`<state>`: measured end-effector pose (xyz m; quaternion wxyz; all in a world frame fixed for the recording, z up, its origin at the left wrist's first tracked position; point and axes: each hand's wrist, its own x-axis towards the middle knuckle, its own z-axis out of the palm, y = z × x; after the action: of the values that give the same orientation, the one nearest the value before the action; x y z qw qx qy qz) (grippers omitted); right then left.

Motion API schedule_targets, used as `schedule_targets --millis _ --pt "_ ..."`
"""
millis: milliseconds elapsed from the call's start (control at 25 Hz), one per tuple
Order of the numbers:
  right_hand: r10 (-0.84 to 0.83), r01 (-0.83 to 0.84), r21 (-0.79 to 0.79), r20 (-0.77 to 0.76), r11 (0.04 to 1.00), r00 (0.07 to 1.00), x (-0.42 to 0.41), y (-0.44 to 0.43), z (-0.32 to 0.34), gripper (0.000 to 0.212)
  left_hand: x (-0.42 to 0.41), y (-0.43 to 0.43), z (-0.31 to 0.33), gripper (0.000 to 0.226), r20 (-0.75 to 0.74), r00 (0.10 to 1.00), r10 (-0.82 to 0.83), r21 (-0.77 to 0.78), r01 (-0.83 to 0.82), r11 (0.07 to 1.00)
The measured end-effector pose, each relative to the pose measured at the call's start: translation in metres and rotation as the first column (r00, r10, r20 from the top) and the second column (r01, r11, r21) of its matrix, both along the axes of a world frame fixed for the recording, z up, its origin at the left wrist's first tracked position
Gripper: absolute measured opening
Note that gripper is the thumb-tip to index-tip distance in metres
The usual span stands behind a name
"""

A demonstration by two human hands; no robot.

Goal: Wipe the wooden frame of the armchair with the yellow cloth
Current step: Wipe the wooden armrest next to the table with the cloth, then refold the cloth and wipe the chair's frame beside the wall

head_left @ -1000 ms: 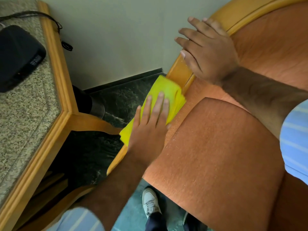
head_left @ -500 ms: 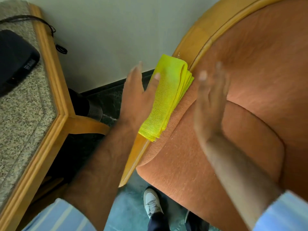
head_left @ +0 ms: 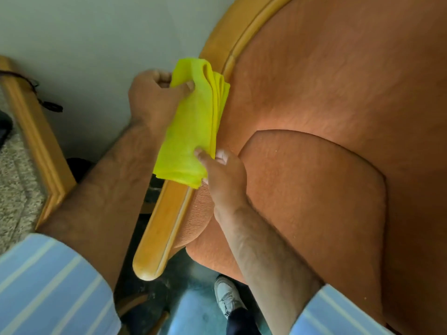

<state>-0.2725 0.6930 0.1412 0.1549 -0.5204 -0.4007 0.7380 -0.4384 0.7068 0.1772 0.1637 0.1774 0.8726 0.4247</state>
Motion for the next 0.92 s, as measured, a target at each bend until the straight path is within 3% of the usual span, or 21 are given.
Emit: schedule_targets --millis 120,200,360,480,600,720,920 --pt "-0.07 0.069 -0.019 -0.061 0.997 0.996 -0.002 0.029 0.022 0.025 0.002 0.031 0.019 0.046 -0.159 0.987 -0.004 -0.052 -0.004 0.999" --pt "-0.078 0.076 -0.027 -0.089 0.997 0.993 0.004 0.041 0.038 0.024 0.011 0.041 0.032 0.035 -0.203 0.979 0.008 0.049 0.002 0.999" --pt "-0.167 0.156 -0.07 -0.178 0.985 0.97 0.065 0.053 0.061 0.019 0.068 0.047 0.052 0.026 -0.13 0.986 -0.101 0.347 0.141 0.927" --pt "-0.265 0.266 -0.018 -0.179 0.964 0.947 0.153 0.059 0.063 0.019 0.129 0.067 0.058 0.026 0.056 0.953 -0.299 0.452 0.243 0.858" --pt "-0.345 0.352 0.067 -0.095 0.934 0.934 0.249 0.065 0.063 0.017 0.194 0.095 0.062 0.037 0.187 0.817 -0.546 0.394 0.447 0.803" --pt "-0.51 0.502 0.149 0.017 0.852 0.86 0.352 0.074 0.065 0.019 0.279 0.128 0.063 0.022 0.25 0.642 -0.724 0.366 0.63 0.685" --pt "-0.68 0.609 0.326 0.181 0.723 0.71 0.485 0.058 0.051 0.019 0.405 0.156 0.05 0.026 0.184 0.377 -0.908 0.297 0.859 0.417"
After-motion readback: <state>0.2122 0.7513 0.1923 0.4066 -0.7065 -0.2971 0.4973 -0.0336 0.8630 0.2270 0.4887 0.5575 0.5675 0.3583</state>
